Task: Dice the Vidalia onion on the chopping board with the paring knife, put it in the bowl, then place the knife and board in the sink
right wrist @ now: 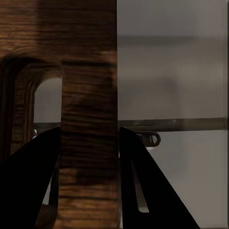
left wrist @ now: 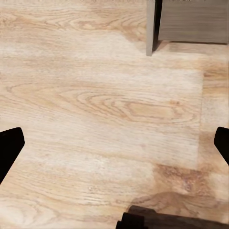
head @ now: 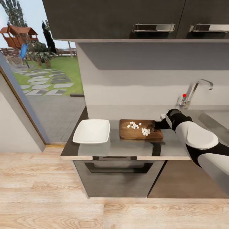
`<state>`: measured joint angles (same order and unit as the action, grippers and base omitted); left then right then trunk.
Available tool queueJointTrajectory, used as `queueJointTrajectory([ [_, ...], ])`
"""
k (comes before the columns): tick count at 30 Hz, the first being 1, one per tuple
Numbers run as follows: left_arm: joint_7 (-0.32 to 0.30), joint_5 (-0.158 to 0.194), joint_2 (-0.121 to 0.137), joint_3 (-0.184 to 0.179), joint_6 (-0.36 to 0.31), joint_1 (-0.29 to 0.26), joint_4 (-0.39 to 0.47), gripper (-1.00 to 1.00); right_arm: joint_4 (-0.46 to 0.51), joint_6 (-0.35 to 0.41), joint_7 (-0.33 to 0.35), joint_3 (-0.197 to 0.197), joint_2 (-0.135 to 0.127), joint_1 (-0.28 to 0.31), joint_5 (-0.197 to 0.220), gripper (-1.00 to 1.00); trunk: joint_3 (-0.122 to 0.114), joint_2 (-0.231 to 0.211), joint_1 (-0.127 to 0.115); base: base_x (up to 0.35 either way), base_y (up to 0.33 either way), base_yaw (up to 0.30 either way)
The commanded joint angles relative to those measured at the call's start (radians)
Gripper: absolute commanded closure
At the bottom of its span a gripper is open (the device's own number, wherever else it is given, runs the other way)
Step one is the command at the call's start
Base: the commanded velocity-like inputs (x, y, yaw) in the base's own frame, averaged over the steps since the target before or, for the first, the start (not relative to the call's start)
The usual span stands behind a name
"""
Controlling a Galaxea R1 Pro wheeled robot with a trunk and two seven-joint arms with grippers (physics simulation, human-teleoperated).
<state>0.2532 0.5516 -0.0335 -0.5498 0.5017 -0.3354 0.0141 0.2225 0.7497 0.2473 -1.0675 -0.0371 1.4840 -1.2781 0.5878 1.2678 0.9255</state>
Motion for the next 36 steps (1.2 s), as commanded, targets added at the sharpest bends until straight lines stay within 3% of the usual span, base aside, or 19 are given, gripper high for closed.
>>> queueJointTrajectory([
  [1,0.006,0.004,0.000,-0.009,0.002,-0.001,0.000,-1.00,0.001,0.002,0.009,-0.005,0.000,0.001,-0.010,1.00,-0.002,-0.007,-0.004,0.000,0.000,0.000],
  [28,0.006,0.004,-0.002,-0.009,0.000,-0.001,0.000,-1.00,0.001,0.003,0.009,-0.005,0.000,0.001,-0.012,1.00,-0.087,-0.196,-0.107,0.000,0.000,0.000],
  [36,0.006,0.004,-0.002,-0.009,0.000,-0.001,0.000,-1.00,0.001,0.004,0.007,-0.004,-0.001,0.001,-0.012,1.00,-0.087,-0.196,-0.107,0.000,0.000,0.000],
])
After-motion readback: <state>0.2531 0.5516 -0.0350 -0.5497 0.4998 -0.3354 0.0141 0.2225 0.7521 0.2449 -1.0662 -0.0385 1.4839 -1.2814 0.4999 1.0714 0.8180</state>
